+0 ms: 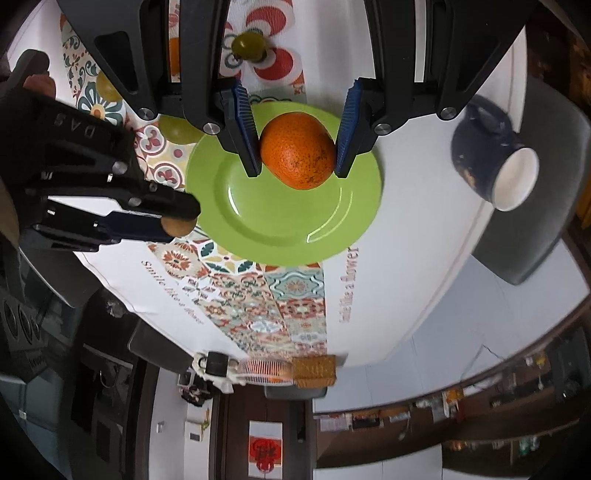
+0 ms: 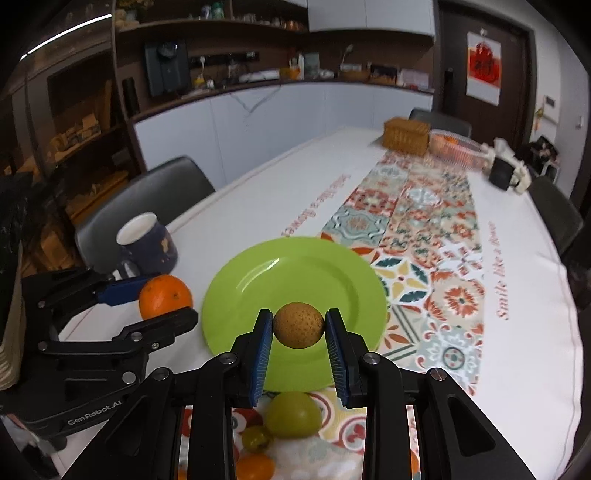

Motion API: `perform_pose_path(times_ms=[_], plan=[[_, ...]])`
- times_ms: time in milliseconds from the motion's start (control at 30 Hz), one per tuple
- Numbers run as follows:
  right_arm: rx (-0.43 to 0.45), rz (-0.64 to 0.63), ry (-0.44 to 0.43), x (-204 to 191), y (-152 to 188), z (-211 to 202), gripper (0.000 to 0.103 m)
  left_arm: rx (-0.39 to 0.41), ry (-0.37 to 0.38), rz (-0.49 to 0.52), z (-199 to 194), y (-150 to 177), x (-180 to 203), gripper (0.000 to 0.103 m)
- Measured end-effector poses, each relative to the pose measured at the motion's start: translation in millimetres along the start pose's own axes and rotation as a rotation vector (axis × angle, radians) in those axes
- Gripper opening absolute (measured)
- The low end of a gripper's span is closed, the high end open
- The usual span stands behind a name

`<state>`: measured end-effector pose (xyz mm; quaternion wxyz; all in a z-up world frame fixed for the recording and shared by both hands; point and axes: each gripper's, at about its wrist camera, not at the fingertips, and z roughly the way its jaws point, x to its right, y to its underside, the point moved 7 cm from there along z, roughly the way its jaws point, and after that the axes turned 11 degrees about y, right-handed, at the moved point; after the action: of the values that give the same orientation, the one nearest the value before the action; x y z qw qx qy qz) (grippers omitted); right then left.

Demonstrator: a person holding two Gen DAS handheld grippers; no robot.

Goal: Organize fruits
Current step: 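Carry both fruits onto the green plate and open both tools, then withdraw both tools from the plate toward the remaining fruits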

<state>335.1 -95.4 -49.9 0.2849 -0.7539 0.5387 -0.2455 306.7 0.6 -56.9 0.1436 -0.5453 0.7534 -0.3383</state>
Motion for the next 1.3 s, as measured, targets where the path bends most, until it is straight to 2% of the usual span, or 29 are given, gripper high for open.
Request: perform_pose_path(times_ms=[233,533,633,667,733,967,1000,1300], plan=[[-0.106,-0.008,-0.022,-3.7,10.6,40.7,0.03,-0.084,0.019,-0.017,35.8,6.5,-10.8,0.04],[-0.141,0.0,-0.032,-1.0,19.2,58.7,0.031,-0.133,0.022,-0.017,51.7,11.6,-13.4,0.041],[-0.144,0.011,-0.034,1.4,19.4,58.4,0.035,-0.12,0.007,-0.017,47.3,11.7,-14.1,0.05],[-0.14,0.012,-0.031,2.0,19.2,56.8,0.039,-0.108,-0.007,-0.016,43.3,10.7,-14.2,0.05],[-0.121,0.015,-0.017,5.1,19.5,49.5,0.039,-0.084,-0.029,-0.011,33.2,8.9,-12.8,0.05],[-0.023,0.018,0.024,10.6,23.5,1.8,0.042,0.02,-0.112,0.026,-17.2,5.5,1.9,0.065],[-0.006,0.023,0.025,10.8,24.3,-7.5,0.043,0.033,-0.117,0.031,-24.6,5.7,5.2,0.069],[0.148,0.031,0.056,7.5,33.1,-84.9,0.05,0.137,-0.114,0.029,-88.0,18.8,34.5,0.084]])
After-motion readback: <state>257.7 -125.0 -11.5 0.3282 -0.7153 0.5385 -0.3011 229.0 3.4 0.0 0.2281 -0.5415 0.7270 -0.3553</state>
